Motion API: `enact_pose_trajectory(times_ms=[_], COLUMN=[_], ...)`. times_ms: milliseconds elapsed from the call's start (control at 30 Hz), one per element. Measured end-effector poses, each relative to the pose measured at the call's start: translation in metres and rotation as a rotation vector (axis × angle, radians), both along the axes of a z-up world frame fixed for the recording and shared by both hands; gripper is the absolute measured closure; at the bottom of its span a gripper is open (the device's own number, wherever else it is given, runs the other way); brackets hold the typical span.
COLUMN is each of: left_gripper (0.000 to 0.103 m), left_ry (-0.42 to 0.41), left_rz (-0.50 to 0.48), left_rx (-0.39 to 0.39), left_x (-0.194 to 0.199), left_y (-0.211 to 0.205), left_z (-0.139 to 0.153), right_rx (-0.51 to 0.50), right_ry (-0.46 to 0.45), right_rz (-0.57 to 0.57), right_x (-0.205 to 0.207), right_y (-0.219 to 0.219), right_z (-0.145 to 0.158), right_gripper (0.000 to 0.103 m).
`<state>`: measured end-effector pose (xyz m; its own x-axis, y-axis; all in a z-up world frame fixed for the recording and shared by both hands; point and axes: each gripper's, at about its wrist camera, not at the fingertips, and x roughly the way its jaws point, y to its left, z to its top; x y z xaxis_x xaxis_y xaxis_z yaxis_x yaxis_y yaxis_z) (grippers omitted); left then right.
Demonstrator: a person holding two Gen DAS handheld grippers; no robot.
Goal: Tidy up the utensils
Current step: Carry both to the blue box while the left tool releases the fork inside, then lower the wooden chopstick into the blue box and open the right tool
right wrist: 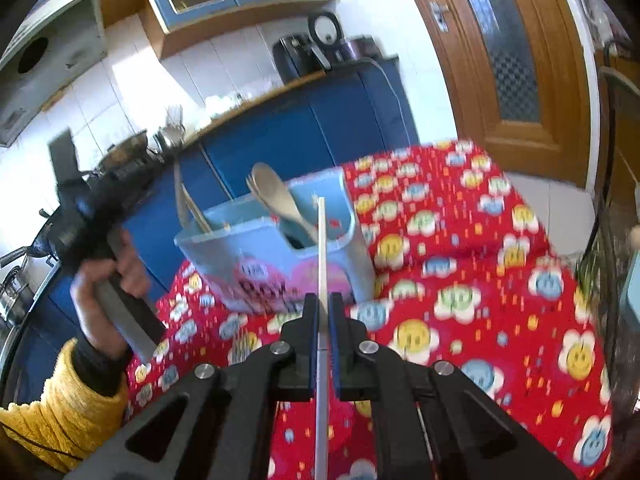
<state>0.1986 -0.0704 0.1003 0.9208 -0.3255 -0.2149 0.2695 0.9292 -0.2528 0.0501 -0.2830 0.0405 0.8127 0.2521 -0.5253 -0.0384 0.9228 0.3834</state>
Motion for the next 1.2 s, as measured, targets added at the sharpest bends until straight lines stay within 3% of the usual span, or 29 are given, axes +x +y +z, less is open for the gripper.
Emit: enact_pose_trajectory(times_ms=[333,567,800,1200], left_gripper=[0.102,0.102,0.102,0.101], left_ry=[-0.031,-0.042,-0.03,0.027], left_rz=[0.031,0.027,0.023,-0.007], left_rx=[0.038,0.042,0.043,0.11], left_x=[-0.009,-0.011,-0.01,-0.014], left_y=[-0.005,-0.006,-0.009,-0.025], left_z=[-0.025,-0.03,-0.038,-0.049], right_rx=[-0.057,-0.141,-0.215,-0.229], right_ry=[-0.265,-0.399,-0.415,-0.31], right_rz=[-0.058,-0.096,-0.103,-0.043], right_x=[0.046,0.089,0.11,0.107], right_y=[0.008,0.022,0.028,0.03], right_z=[0.048,0.054,0.037,0.018], right_gripper=[0.096,0.096,0.096,0.096])
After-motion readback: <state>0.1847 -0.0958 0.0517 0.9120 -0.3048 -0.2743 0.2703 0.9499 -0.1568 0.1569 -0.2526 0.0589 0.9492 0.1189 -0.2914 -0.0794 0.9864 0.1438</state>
